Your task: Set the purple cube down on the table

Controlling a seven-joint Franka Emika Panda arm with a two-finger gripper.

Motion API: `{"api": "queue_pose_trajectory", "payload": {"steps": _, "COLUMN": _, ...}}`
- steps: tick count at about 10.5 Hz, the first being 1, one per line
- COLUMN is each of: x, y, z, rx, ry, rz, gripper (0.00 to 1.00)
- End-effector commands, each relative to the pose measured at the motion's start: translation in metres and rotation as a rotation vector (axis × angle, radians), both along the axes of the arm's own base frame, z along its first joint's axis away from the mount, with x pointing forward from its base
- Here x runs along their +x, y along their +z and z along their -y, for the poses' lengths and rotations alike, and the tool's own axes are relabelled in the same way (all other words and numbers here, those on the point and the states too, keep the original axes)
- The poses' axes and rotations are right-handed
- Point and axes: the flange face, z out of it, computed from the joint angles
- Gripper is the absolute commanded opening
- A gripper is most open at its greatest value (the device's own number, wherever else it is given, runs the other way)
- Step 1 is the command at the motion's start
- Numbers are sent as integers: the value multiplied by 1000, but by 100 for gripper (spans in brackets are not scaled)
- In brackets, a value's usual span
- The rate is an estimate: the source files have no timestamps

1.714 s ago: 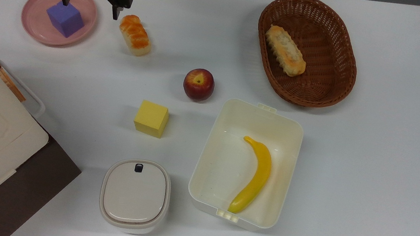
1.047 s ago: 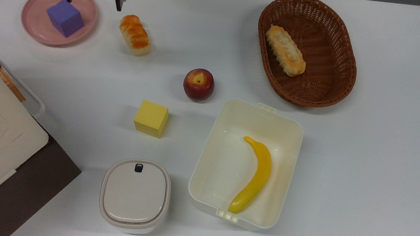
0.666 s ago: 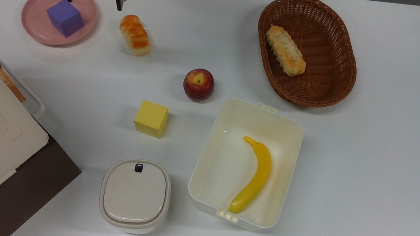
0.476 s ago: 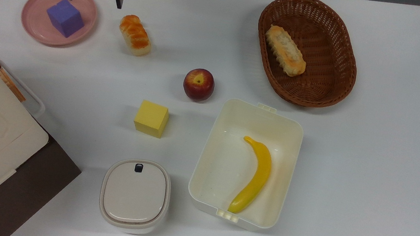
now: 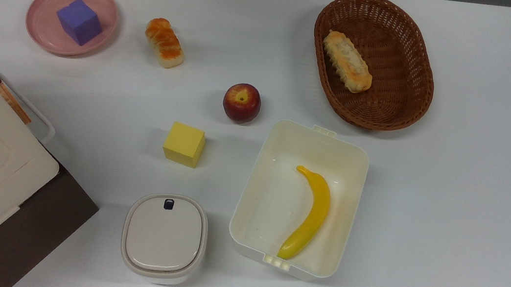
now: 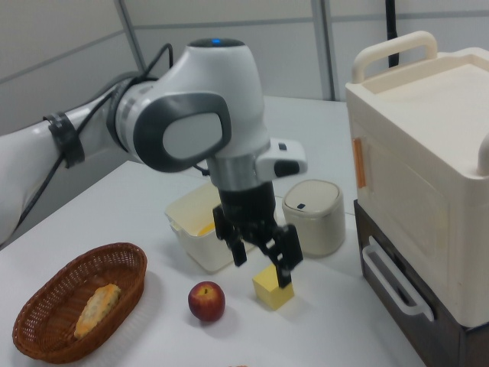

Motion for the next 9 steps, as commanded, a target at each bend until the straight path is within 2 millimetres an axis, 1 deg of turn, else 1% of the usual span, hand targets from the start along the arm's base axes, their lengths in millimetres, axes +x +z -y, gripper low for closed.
{"api": "queue_pose_trajectory", "payload": {"steps": 1, "x": -28, "y": -33, "z": 11, "rx": 33, "ry": -12, "rz": -78, "gripper": 100}}
{"api": "queue_pose_trajectory", "payload": {"steps": 2, "x": -36, "y": -51, "z": 18, "rx": 29, "ry": 1, "rz": -124, "gripper": 100}}
{"api": "queue_pose_trajectory", "payload": {"steps": 3, "x": -46, "y": -65, "z": 28, "rx": 21, "ry": 3, "rz": -163, "gripper": 100}}
{"api": "queue_pose_trajectory", "payload": {"steps": 4, "x": -52, "y": -76, "z": 36, "rx": 20, "ry": 15, "rz": -193, "gripper": 100}}
{"api": "queue_pose_trajectory", "payload": {"steps": 5, "x": -58, "y": -86, "z": 48, "rx": 23, "ry": 51, "rz": -219, "gripper": 100}}
{"api": "queue_pose_trajectory", "payload": {"steps": 6, "x": -65, "y": -94, "z": 68, "rx": 44, "ry": 92, "rz": -239, "gripper": 100}}
{"api": "queue_pose_trajectory", "payload": {"steps": 7, "x": -71, "y": -106, "z": 88, "rx": 68, "ry": 119, "rz": -261, "gripper": 100}}
{"api": "queue_pose_trajectory", "payload": {"steps": 8, "x": -74, "y": -123, "z": 104, "rx": 85, "ry": 121, "rz": -291, "gripper": 100}}
{"api": "queue_pose_trajectory", "payload": {"steps": 9, "x": -70, "y": -136, "z": 109, "rx": 85, "ry": 126, "rz": -313, "gripper": 100}}
